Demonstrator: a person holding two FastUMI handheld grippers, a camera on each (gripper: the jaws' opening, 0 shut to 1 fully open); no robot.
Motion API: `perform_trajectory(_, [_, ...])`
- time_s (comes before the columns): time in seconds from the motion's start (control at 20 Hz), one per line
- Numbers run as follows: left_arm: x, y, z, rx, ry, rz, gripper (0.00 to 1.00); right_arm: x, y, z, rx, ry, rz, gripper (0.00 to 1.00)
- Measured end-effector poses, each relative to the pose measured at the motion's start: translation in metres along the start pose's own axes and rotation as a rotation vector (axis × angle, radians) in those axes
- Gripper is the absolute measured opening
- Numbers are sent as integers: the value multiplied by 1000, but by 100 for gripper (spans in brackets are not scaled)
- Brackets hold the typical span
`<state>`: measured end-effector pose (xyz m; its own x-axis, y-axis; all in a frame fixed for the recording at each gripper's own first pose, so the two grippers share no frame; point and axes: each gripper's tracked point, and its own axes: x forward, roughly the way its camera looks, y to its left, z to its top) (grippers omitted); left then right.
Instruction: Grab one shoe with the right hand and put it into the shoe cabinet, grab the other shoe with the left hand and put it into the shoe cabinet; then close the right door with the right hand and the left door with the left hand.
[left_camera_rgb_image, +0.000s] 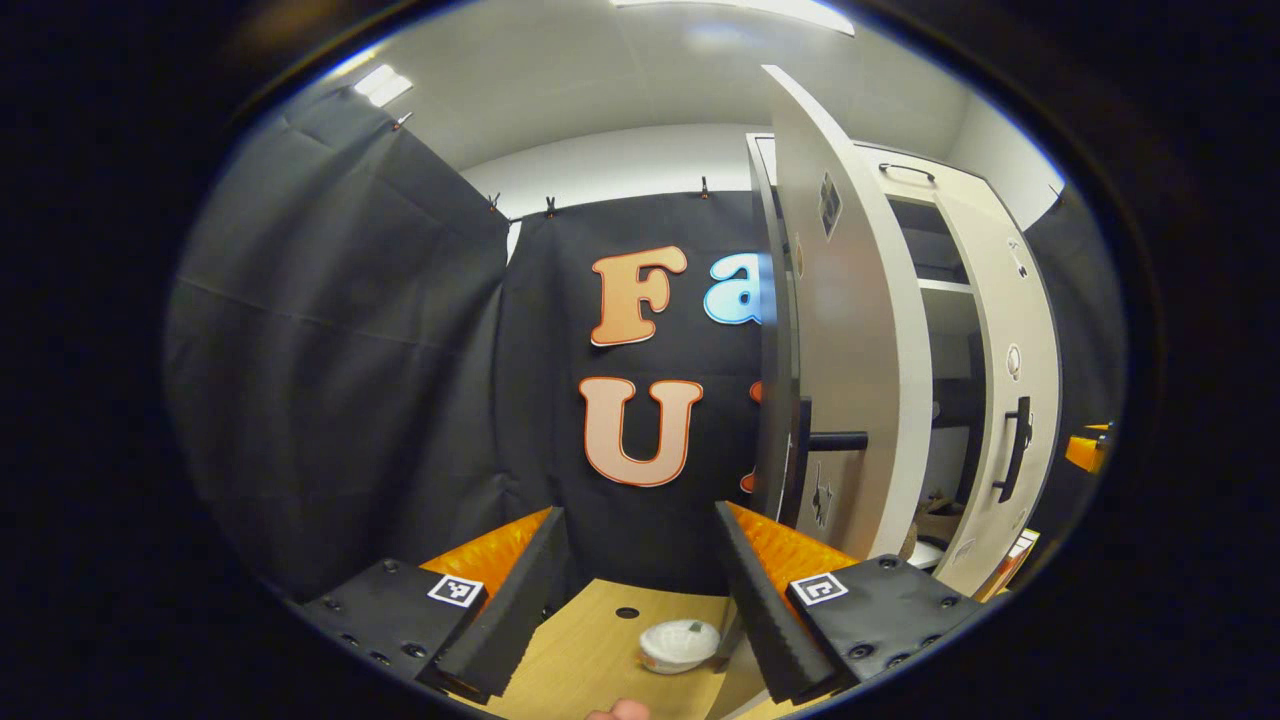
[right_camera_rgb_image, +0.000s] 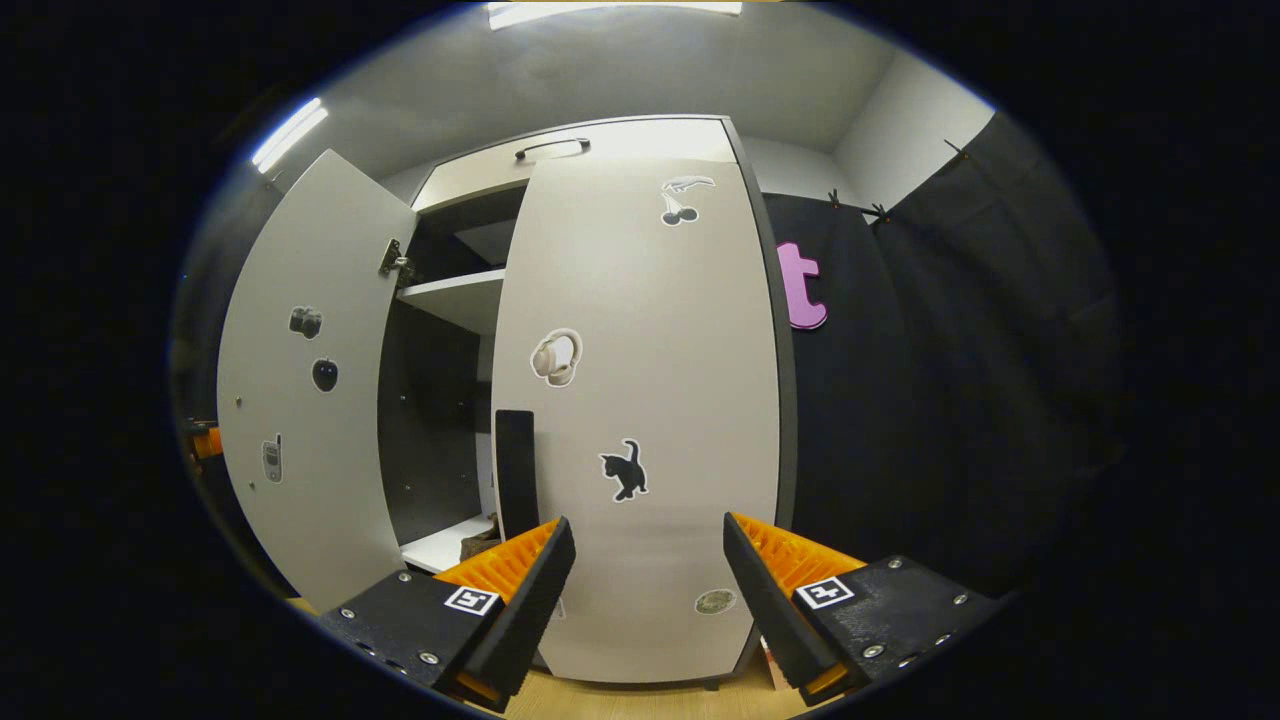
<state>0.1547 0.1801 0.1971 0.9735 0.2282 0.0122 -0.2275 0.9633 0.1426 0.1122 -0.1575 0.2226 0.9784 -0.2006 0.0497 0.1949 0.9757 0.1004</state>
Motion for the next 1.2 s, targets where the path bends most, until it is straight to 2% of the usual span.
perform_trajectory(0.15, [-1,-9,0,10,17,-40,92,-3,-4,1,-5,0,1,92])
perform_trajectory(0.2, [-3,-16,1,30,14,-60,96,-4,-5,2,-6,-2,2,92])
perform_trajectory(0.25, [-6,-25,2,49,7,-78,92,-5,-6,3,-6,-5,3,92])
perform_trajectory(0.35, [-9,-54,5,53,6,-121,92,-10,-5,5,-5,-11,9,92])
perform_trajectory(0.4, [-10,-70,4,38,13,-146,99,-12,-7,7,-7,-14,9,92])
perform_trajectory(0.55, [-16,-117,0,-2,26,-232,93,-18,-13,10,-8,-23,3,92])
perform_trajectory(0.7, [-9,-156,-6,-15,39,-298,99,-25,-26,12,-16,-22,-18,92])
perform_trajectory(0.75, [-8,-169,-8,-18,46,-318,94,-27,-29,13,-16,-24,-22,92])
perform_trajectory(0.85, [-8,-190,-10,-17,55,-364,96,-29,-36,12,-18,-23,-32,92])
perform_trajectory(0.9, [-7,-197,-9,-16,52,-374,94,-30,-39,11,-19,-17,-40,92])
perform_trajectory(1.0, [-6,-211,-11,-16,56,-396,96,-31,-44,8,-17,-9,-49,92])
perform_trajectory(1.2, [0,-238,-14,-27,63,-442,95,-35,-49,4,-16,5,-56,92])
